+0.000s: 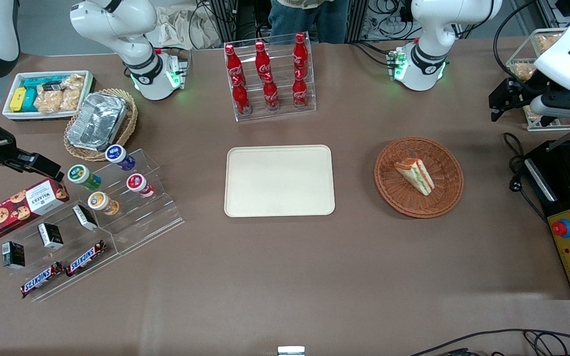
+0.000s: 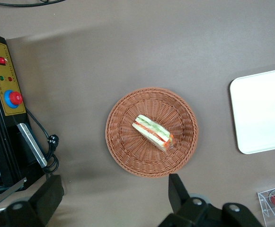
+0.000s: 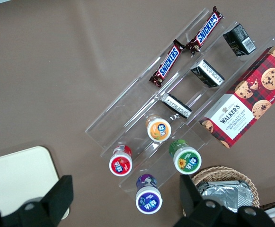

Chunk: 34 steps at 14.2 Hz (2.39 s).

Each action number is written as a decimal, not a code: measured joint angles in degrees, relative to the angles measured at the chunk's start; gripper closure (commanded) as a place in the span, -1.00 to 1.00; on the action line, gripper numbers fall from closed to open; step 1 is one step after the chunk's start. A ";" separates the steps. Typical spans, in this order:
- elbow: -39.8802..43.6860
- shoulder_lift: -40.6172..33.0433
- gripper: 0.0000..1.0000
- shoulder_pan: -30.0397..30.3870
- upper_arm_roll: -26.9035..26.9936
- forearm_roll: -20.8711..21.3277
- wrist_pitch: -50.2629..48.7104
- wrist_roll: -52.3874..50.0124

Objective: Place sandwich from basket to tray
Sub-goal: 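Move the left gripper over the wicker basket toward the sandwich, then lower the open left gripper onto the wrapped sandwich and close it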

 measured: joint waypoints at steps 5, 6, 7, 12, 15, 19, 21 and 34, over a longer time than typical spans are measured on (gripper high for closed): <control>-0.14 0.04 -1.00 -0.05 -0.07 0.00 -0.79 -0.11; -0.78 0.01 -1.00 -0.08 -0.12 0.00 -1.86 -0.11; -1.80 -0.13 -1.00 -0.08 -0.14 -0.01 -2.36 -0.11; -12.92 -4.47 -1.00 -0.07 -0.14 -0.98 5.35 -0.17; -28.18 -10.80 -1.00 0.04 -0.04 -3.78 17.68 -0.55; -38.93 -13.26 -1.00 0.04 -0.03 -4.43 23.68 -9.79; -39.88 -12.32 -1.00 -0.02 -0.09 -4.51 23.94 -13.87; -40.78 4.41 -1.00 -2.58 -4.07 -4.83 43.03 -53.16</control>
